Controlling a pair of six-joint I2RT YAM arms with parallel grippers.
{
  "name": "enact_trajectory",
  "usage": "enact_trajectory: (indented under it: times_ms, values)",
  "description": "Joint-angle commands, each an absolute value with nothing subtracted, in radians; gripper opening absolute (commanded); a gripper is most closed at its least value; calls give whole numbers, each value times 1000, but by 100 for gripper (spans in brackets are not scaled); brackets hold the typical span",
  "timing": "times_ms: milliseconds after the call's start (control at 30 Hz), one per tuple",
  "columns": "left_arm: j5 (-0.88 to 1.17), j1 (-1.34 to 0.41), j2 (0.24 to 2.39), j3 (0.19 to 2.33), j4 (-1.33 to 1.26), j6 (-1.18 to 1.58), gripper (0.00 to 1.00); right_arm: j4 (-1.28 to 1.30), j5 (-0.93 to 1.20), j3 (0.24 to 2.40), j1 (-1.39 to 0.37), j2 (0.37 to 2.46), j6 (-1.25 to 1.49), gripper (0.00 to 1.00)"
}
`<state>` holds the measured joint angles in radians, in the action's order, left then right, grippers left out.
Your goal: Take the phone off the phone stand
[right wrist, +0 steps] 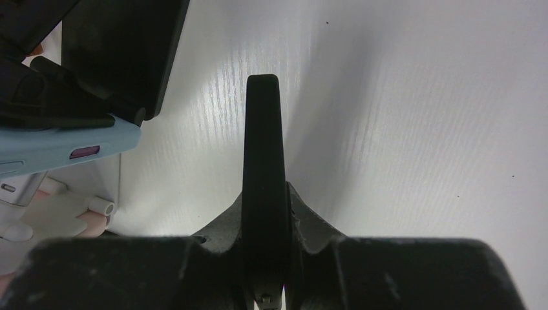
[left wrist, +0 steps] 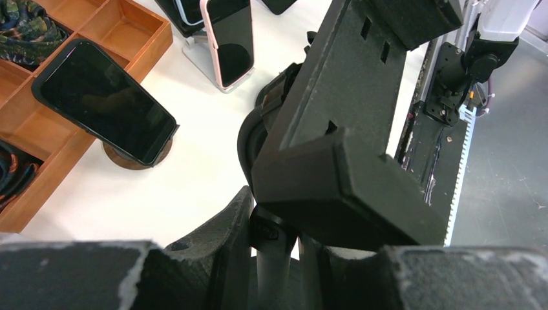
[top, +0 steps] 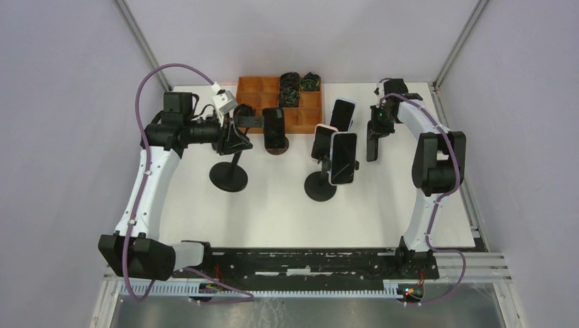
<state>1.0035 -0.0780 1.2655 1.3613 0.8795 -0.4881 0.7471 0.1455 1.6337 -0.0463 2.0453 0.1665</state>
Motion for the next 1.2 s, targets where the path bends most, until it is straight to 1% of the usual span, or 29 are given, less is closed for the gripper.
enact_trajectory:
  times_ms: [0, 33, 67, 167, 267, 300, 333, 533, 667, 733, 867, 1033, 1100, 1167]
  values:
    - [1062, -73, 1261, 1372, 837, -503, 2, 752, 141, 1592, -66, 2099, 129, 8]
    - [1063, -72, 1263, 1372, 837, -503, 2, 752, 140, 1599, -68, 2109, 127, 13]
    - [1065, -72, 1264, 1373, 837, -504, 2, 752, 145, 1605, -68, 2121, 127, 14]
    - [1066, -72, 1266, 1377, 837, -502, 2, 733, 163, 1625, -70, 2148, 139, 16]
    - [1066, -72, 1258, 1372, 837, -508, 2, 744, 225, 1674, -73, 2189, 130, 24]
    - [1065, -72, 1257, 1371, 837, -509, 2, 759, 238, 1697, -77, 2207, 120, 30]
    - [1062, -72, 1256, 1370, 837, -510, 2, 769, 239, 1711, -81, 2219, 114, 35]
    - [1062, -73, 1251, 1366, 837, -510, 2, 758, 207, 1693, -83, 2217, 118, 50]
    - [1064, -72, 1251, 1365, 836, -511, 2, 747, 168, 1682, -67, 2162, 123, 65]
    - [1065, -72, 1252, 1370, 837, -509, 2, 741, 134, 1672, -51, 2125, 135, 71]
    - [1061, -72, 1251, 1379, 810, -480, 2, 717, 41, 1623, -15, 2039, 149, 79]
    - [985, -64, 1226, 1352, 690, -413, 2, 679, 6, 1548, -6, 1940, 163, 87]
    - [955, -48, 1227, 1368, 671, -404, 2, 660, -12, 1523, -5, 1895, 166, 92]
    - [945, -26, 1241, 1400, 671, -410, 2, 661, -63, 1517, -5, 1842, 176, 95]
